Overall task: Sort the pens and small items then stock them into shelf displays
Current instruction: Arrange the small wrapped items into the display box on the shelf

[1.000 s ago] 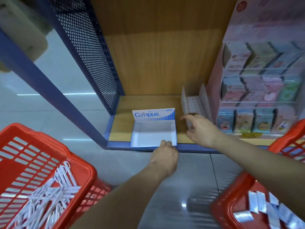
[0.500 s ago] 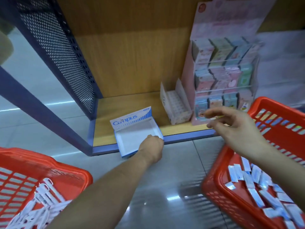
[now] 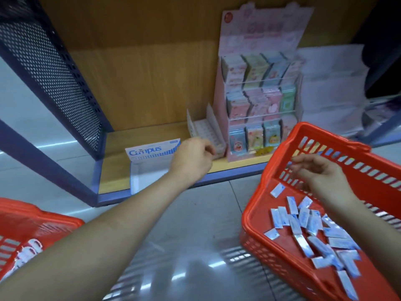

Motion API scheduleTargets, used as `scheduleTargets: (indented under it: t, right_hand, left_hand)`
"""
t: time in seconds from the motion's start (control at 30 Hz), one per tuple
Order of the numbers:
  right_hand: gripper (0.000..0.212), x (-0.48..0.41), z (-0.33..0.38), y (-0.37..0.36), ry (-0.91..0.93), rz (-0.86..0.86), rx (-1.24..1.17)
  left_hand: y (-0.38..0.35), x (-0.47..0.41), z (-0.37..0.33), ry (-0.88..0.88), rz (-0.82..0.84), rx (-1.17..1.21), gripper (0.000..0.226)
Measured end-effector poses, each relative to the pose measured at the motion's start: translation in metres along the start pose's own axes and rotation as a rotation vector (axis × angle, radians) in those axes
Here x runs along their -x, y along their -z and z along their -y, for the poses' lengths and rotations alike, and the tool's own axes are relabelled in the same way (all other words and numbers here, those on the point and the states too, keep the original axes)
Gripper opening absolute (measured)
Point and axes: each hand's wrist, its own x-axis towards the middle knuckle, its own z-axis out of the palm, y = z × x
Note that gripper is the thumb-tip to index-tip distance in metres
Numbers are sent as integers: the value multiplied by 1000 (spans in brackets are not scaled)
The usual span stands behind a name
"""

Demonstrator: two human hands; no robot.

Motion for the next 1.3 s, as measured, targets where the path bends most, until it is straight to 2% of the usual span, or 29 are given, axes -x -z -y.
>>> scheduleTargets:
  t: [0.07,0.13,0.2,0.3,0.4,0.5,0.57,0.63,0.7,0.77,0.87,0.97,1.07,1.17,1.3]
  right_hand:
    - [27,-1,-19,16,-50,3,18]
    - [21,-1,-38,32,-99,52,73]
    - [18,-3,-62,52,-124,98,167]
    - [21,-7,-102,83,-155,142,337]
    - [39,-4,-138,101,-168,162,581]
    - [79,4,-156,100,-96,218,671]
    - [96,4,-169,99,-77,278,737]
    - [101,5,-177,92,-97,308,852]
    - [97,7,-183,85,-128,330,942]
    - [85,10,-183,78,-114,328,978]
    - [66,11,-190,72,45,265,952]
    - [58,8,-194,70,135,272,863]
    - [61,6,-192,69,103,271,871]
    - [57,5,-190,74,38,269,926]
    - [49,3,-189,81,17,414,989]
  left_hand:
    - [12,4,-50,-95,-65,147,31]
    - [15,12,-94,-199,-54,256,31]
    - [6,19,-129,-312,30,272,30]
    - [-26,28,-165,-455,257,129,29]
    - [-72,38,-182,-483,511,-72,32]
    - [-123,41,-185,-473,756,-290,36]
    - [-154,38,-186,-499,859,-450,38]
    - [-176,33,-179,-529,899,-588,39]
    - [-197,28,-169,-501,929,-666,47]
    - [-214,27,-152,-393,935,-644,67]
    - [-227,36,-130,-323,941,-616,86]
    - [-231,44,-125,-379,950,-592,80]
    - [-232,41,-123,-381,908,-546,65]
    - [-235,35,-119,-410,928,-623,56]
    - [-239,26,-110,-426,880,-582,52]
